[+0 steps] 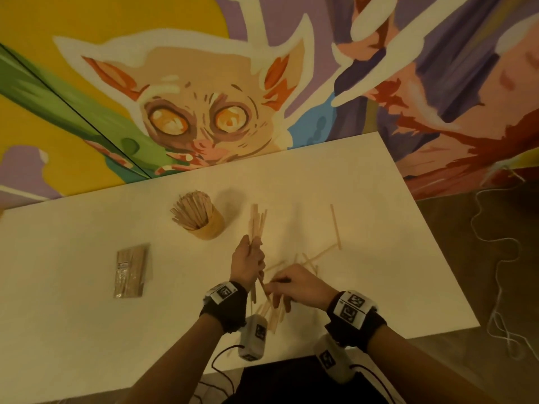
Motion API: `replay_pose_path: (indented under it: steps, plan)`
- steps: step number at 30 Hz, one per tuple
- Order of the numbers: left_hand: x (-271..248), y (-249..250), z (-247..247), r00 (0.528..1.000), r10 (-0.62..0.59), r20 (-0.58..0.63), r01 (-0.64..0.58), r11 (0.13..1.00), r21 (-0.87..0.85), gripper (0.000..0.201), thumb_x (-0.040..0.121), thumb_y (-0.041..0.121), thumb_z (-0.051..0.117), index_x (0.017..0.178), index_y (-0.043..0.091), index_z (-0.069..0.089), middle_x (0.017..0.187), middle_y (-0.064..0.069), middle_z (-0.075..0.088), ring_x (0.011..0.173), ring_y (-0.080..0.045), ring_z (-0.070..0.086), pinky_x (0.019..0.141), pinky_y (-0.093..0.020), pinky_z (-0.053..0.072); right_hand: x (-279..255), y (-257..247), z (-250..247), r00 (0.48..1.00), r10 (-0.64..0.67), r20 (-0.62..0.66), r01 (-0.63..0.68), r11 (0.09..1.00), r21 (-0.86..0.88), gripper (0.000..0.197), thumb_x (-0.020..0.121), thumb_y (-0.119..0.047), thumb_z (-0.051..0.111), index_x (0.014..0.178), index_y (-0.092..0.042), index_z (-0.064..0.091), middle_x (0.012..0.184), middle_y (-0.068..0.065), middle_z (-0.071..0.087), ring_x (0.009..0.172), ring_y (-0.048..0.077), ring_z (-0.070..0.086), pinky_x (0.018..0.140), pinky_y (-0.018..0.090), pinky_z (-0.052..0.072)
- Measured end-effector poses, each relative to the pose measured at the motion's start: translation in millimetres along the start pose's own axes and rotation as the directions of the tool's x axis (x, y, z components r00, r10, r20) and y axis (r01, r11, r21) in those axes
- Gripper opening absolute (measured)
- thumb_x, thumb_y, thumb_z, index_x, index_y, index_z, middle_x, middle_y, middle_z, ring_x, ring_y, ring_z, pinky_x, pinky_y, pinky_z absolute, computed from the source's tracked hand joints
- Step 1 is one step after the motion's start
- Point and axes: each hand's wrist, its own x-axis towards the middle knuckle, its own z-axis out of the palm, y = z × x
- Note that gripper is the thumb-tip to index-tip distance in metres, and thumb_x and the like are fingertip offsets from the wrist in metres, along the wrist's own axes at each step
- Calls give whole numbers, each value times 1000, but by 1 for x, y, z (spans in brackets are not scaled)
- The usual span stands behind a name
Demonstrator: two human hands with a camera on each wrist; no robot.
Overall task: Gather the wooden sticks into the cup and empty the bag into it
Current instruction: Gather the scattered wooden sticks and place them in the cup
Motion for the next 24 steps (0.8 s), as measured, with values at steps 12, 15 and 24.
replay_pose_path:
  steps: [12, 15, 24]
  plan:
    - [-13, 9, -43, 974, -123, -191, 19, 882, -471, 20, 106, 21, 34, 88, 14, 41, 63, 4, 35, 47, -7, 29, 41, -20, 29, 10, 3, 12, 991, 59, 116, -33, 975, -222, 13, 88, -9, 65, 82, -4, 75, 75, 6, 74, 67, 21, 69, 60, 23, 52]
    - [-16, 8, -59, 975, -145, -168, 45, 869, -494, 20, 105, 21, 36, 87, 15, 43, 62, 5, 35, 45, -6, 28, 40, -19, 27, 7, -6, 4, 987, 90, 131, -66, 982, -179, 17, 91, -12, 65, 77, -9, 74, 76, 8, 74, 68, 17, 72, 63, 22, 56]
    - [-40, 4, -62, 991, 88, 102, -87, 996, -6, 31, 96, 38, 55, 84, 9, 55, 57, -4, 57, 46, -19, 51, 42, -24, 35, 42, -57, 36, 998, -61, 2, 60, 968, -245, 26, 96, -8, 50, 79, -6, 70, 76, 11, 74, 61, 23, 71, 58, 24, 53]
